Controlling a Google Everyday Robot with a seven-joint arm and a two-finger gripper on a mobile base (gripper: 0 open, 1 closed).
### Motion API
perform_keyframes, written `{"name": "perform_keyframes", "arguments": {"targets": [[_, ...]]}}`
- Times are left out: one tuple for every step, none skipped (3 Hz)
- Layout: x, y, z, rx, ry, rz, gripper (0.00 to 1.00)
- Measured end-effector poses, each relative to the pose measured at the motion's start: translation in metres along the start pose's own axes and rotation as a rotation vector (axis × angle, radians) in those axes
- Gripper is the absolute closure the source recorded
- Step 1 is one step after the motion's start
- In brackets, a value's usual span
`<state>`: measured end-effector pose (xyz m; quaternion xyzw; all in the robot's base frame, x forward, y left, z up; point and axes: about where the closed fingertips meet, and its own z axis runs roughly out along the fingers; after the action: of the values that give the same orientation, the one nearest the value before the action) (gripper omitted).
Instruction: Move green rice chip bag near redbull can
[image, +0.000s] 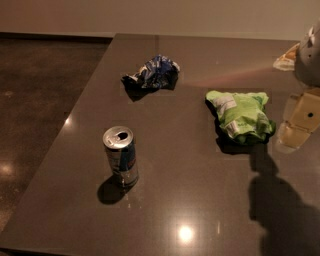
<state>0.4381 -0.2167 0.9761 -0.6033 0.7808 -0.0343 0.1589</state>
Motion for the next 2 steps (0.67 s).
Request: {"name": "perform_keyframes", "arguments": {"targets": [[0.0, 0.0, 0.0, 0.0, 0.0, 0.0, 0.0], [-0.0007, -0.002, -0.0002, 0.007, -0.003, 0.016, 0.0]]}}
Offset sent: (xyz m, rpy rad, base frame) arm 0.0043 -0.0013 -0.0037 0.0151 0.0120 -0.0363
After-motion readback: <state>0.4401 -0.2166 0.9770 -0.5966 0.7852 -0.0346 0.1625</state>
